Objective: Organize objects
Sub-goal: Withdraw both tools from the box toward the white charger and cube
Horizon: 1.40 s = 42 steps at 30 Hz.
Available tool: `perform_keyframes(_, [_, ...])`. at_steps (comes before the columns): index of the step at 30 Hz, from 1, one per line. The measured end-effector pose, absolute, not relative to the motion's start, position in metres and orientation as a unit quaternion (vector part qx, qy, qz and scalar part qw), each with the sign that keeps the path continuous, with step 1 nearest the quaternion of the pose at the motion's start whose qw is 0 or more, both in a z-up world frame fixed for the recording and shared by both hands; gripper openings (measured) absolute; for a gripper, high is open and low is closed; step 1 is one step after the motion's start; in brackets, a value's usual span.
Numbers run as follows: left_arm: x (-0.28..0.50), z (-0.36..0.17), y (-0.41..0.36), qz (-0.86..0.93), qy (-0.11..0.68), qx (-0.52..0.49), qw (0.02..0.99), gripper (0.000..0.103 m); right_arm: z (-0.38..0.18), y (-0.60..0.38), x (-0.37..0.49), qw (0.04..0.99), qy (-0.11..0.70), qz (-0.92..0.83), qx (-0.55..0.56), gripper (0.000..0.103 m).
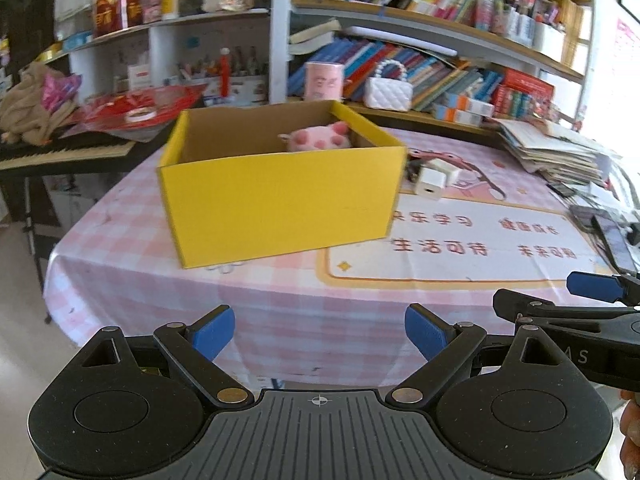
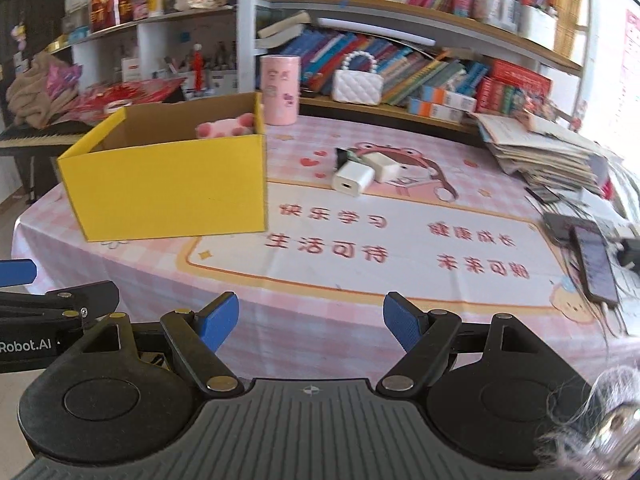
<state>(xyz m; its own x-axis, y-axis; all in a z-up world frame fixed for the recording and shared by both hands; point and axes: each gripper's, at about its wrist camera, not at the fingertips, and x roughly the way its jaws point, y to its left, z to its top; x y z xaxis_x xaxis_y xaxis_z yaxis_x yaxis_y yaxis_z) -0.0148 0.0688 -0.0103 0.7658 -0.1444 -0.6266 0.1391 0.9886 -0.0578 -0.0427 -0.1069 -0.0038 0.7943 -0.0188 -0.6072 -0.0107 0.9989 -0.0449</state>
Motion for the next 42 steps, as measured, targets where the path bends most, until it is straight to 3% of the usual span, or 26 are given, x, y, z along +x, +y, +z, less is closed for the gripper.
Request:
perform_keyframes(15, [0.002,-0.011,0.013,-0.156,0.331,0.028,0.93,0.094,-0.007,-0.159,-0.049,0.942,0.327,-0.074,0.012,0.079])
perform_keyframes(32, [0.048,-0.013,-0.045,-0.184,0.329,0.047,0.925,0.094,-0.009,-0.213,0.005,0.938,0.335,-0.084,0.021,0.079])
perform_keyframes(37, [0.071,-0.011,-0.064,-0.183,0.318,0.045,0.929,0.092,-0.003,-0.232,0.032,0.944,0.319,-0.082,0.017,0.078])
perform_keyframes(42, [0.102,-0.011,-0.086,-0.17,0.318,0.044,0.932,0.079,0.003,-0.254,0.061,0.948,0.308,-0.076,0.018,0.078])
